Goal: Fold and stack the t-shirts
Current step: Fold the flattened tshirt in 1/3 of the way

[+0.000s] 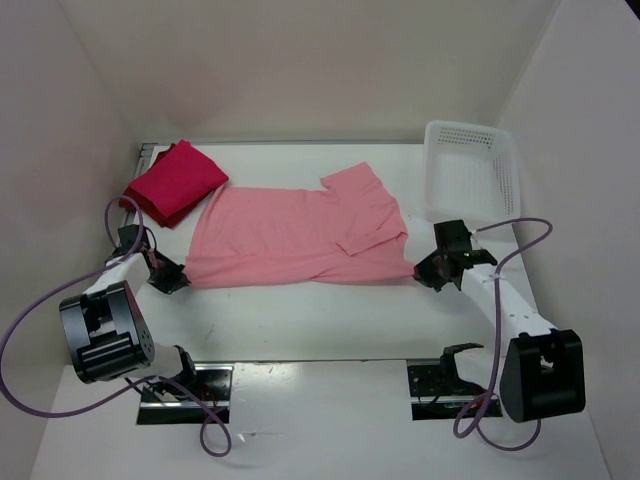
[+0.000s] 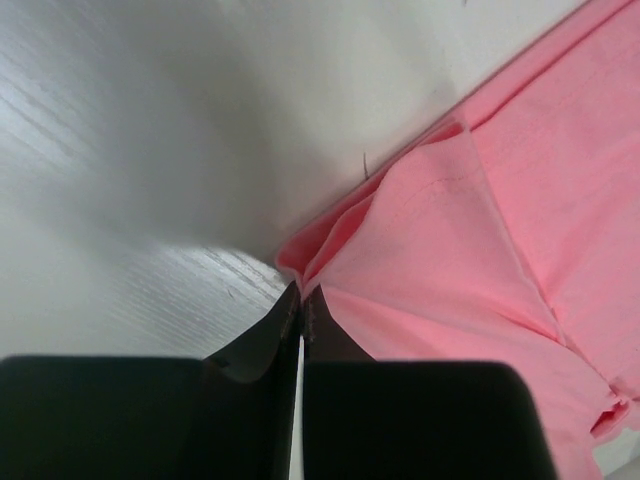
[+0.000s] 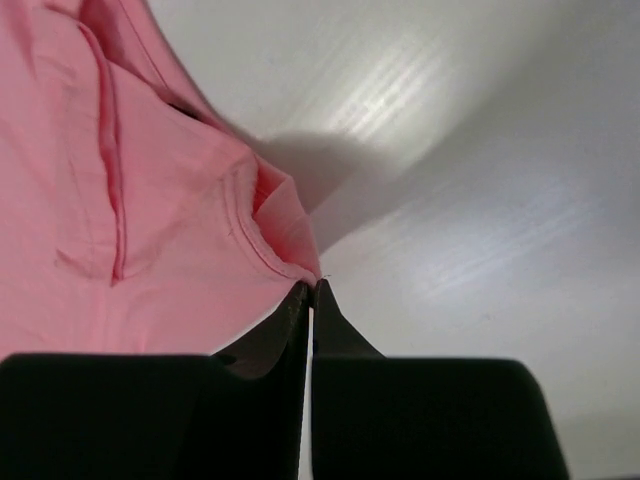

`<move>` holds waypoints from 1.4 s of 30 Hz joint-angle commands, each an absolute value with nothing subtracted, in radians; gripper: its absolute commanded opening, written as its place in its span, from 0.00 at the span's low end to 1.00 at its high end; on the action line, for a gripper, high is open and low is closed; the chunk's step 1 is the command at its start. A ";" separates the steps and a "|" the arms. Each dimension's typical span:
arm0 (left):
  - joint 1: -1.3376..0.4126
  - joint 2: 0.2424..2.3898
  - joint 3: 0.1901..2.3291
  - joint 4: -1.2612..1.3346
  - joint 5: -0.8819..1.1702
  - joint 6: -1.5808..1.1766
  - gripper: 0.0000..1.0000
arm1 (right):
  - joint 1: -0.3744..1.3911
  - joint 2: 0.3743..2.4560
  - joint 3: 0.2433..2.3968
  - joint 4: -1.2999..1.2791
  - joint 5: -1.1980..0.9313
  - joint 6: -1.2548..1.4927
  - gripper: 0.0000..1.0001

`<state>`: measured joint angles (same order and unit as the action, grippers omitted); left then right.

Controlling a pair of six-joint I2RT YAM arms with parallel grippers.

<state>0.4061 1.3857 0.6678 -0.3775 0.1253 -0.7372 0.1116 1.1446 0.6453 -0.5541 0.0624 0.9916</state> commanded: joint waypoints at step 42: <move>0.279 1.274 0.831 -0.243 0.259 -0.697 0.44 | 0.241 1.276 1.005 -0.584 0.037 0.752 0.00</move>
